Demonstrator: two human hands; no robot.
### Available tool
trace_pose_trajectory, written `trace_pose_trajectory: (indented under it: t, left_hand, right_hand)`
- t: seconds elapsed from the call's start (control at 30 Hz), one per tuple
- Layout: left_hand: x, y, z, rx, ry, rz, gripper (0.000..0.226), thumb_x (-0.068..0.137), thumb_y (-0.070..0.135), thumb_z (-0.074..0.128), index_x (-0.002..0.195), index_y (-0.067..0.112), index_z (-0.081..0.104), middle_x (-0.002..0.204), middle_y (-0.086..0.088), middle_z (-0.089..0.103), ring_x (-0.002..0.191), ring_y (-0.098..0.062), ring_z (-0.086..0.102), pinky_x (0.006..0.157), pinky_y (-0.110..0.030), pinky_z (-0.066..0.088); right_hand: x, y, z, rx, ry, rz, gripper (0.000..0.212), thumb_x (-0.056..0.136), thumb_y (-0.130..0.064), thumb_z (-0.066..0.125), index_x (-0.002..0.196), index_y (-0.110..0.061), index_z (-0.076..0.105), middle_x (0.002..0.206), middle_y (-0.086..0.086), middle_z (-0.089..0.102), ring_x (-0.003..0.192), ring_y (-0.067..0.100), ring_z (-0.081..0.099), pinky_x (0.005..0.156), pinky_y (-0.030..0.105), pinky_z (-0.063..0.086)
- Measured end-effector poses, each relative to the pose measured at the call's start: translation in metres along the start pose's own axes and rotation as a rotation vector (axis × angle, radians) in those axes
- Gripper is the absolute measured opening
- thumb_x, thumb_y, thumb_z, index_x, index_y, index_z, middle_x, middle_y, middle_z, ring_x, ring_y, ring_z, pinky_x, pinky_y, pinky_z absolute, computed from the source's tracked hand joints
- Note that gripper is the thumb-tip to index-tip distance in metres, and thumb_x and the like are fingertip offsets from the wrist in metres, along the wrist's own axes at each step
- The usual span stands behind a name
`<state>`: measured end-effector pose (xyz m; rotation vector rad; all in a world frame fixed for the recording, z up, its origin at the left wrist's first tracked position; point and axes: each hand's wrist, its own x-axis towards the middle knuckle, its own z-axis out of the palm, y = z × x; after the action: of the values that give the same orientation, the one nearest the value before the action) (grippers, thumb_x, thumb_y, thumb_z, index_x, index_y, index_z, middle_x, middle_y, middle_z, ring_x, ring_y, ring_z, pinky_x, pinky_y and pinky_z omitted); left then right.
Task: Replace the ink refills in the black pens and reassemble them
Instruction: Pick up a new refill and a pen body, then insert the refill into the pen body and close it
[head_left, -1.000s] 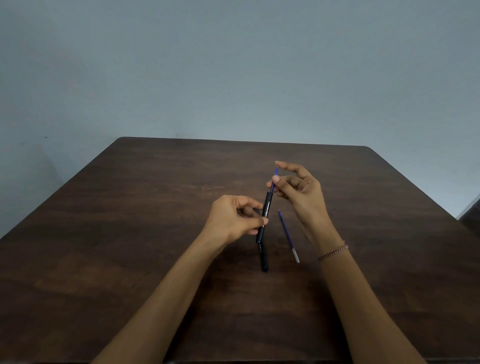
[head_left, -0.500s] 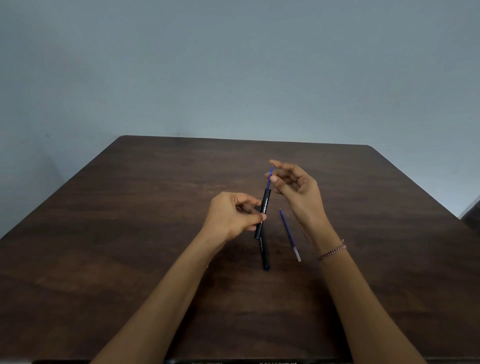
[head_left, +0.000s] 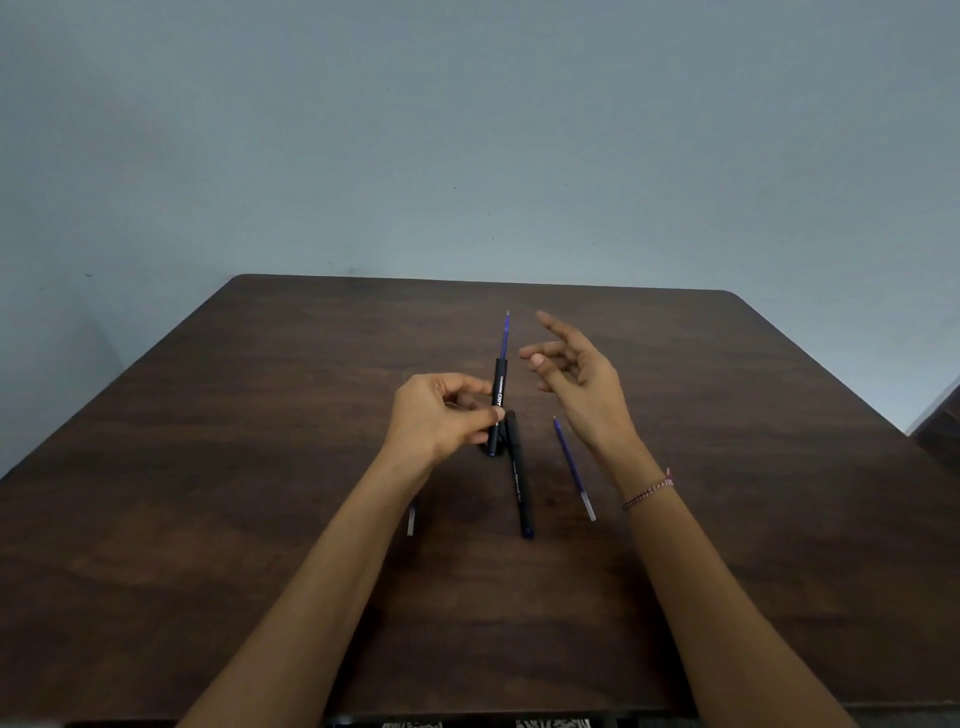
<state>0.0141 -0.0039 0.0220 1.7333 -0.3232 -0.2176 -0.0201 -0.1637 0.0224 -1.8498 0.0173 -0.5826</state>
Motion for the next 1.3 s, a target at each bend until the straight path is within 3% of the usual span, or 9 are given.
trace_pose_trajectory:
  t: [0.13, 0.27, 0.4, 0.5, 0.8, 0.9, 1.0, 1.07, 1.3]
  left_hand:
    - [0.006, 0.000, -0.011, -0.039, 0.078, -0.026, 0.024, 0.072, 0.000, 0.075, 0.092, 0.010, 0.070, 0.073, -0.003, 0.061, 0.070, -0.016, 0.067, 0.060, -0.023, 0.059]
    - [0.008, -0.001, -0.016, -0.044, 0.115, -0.025, 0.027, 0.073, -0.001, 0.074, 0.098, 0.005, 0.068, 0.077, -0.007, 0.062, 0.070, -0.015, 0.065, 0.054, -0.019, 0.057]
    - [0.009, -0.002, -0.016, -0.033, 0.128, -0.002, 0.027, 0.074, -0.003, 0.073, 0.100, 0.003, 0.068, 0.075, -0.007, 0.062, 0.068, -0.016, 0.065, 0.055, -0.020, 0.058]
    - [0.010, -0.005, -0.017, -0.023, 0.139, 0.004, 0.027, 0.073, -0.003, 0.073, 0.099, 0.003, 0.068, 0.071, -0.004, 0.060, 0.067, -0.016, 0.065, 0.056, -0.022, 0.058]
    - [0.010, -0.006, -0.016, 0.006, 0.116, 0.016, 0.025, 0.072, 0.000, 0.075, 0.095, 0.010, 0.071, 0.069, -0.001, 0.060, 0.068, -0.014, 0.066, 0.056, -0.020, 0.058]
    - [0.009, -0.005, -0.016, 0.008, 0.105, 0.014, 0.026, 0.073, 0.000, 0.075, 0.096, 0.009, 0.070, 0.068, -0.001, 0.061, 0.068, -0.014, 0.067, 0.057, -0.021, 0.058]
    - [0.009, -0.004, -0.017, -0.024, 0.090, 0.008, 0.024, 0.072, 0.000, 0.075, 0.094, 0.010, 0.070, 0.070, -0.001, 0.061, 0.070, -0.015, 0.067, 0.058, -0.023, 0.059]
    - [0.007, -0.003, -0.016, -0.045, 0.071, -0.007, 0.022, 0.072, 0.001, 0.075, 0.088, 0.015, 0.070, 0.073, -0.002, 0.062, 0.073, -0.014, 0.067, 0.060, -0.024, 0.059]
    - [0.000, -0.003, -0.006, -0.013, -0.031, 0.005, 0.024, 0.071, -0.002, 0.076, 0.083, 0.019, 0.070, 0.066, 0.001, 0.060, 0.061, -0.009, 0.065, 0.058, -0.022, 0.059]
  right_hand:
    - [0.004, 0.002, 0.005, -0.333, -0.055, -0.003, 0.022, 0.084, -0.008, 0.065, 0.102, -0.021, 0.066, 0.082, -0.009, 0.064, 0.075, 0.001, 0.059, 0.069, 0.003, 0.046]
    - [-0.001, -0.001, 0.023, -0.559, -0.183, -0.045, 0.019, 0.078, -0.007, 0.070, 0.095, -0.015, 0.070, 0.074, -0.010, 0.063, 0.059, -0.003, 0.053, 0.061, 0.001, 0.039]
    - [-0.005, -0.006, 0.039, -0.762, -0.285, -0.074, 0.023, 0.080, -0.012, 0.068, 0.103, -0.012, 0.069, 0.097, 0.007, 0.068, 0.086, 0.017, 0.061, 0.073, 0.019, 0.041]
    - [-0.005, -0.007, 0.046, -0.883, -0.343, -0.046, 0.027, 0.083, -0.018, 0.066, 0.109, -0.011, 0.067, 0.104, 0.009, 0.063, 0.096, 0.023, 0.059, 0.071, 0.022, 0.035]
    - [-0.008, 0.003, 0.056, -0.895, -0.243, 0.110, 0.028, 0.081, -0.032, 0.068, 0.096, -0.009, 0.070, 0.095, 0.007, 0.068, 0.089, 0.019, 0.062, 0.071, 0.026, 0.046]
    - [-0.006, 0.003, 0.052, -0.789, -0.200, 0.130, 0.023, 0.078, -0.028, 0.070, 0.090, -0.008, 0.073, 0.085, 0.005, 0.070, 0.081, 0.017, 0.064, 0.071, 0.025, 0.049]
    - [-0.003, -0.001, 0.034, -0.510, -0.152, 0.195, 0.017, 0.076, -0.030, 0.073, 0.079, -0.014, 0.076, 0.063, -0.008, 0.064, 0.059, -0.003, 0.057, 0.054, 0.007, 0.040]
    - [0.001, -0.001, 0.015, -0.329, -0.106, 0.265, 0.019, 0.074, -0.038, 0.074, 0.075, -0.019, 0.075, 0.060, -0.017, 0.063, 0.061, -0.007, 0.056, 0.055, 0.004, 0.038]
    - [0.013, 0.003, -0.030, 0.513, 0.195, 0.401, 0.009, 0.079, -0.015, 0.071, 0.084, -0.007, 0.069, 0.071, 0.004, 0.070, 0.051, 0.002, 0.053, 0.056, 0.012, 0.050]
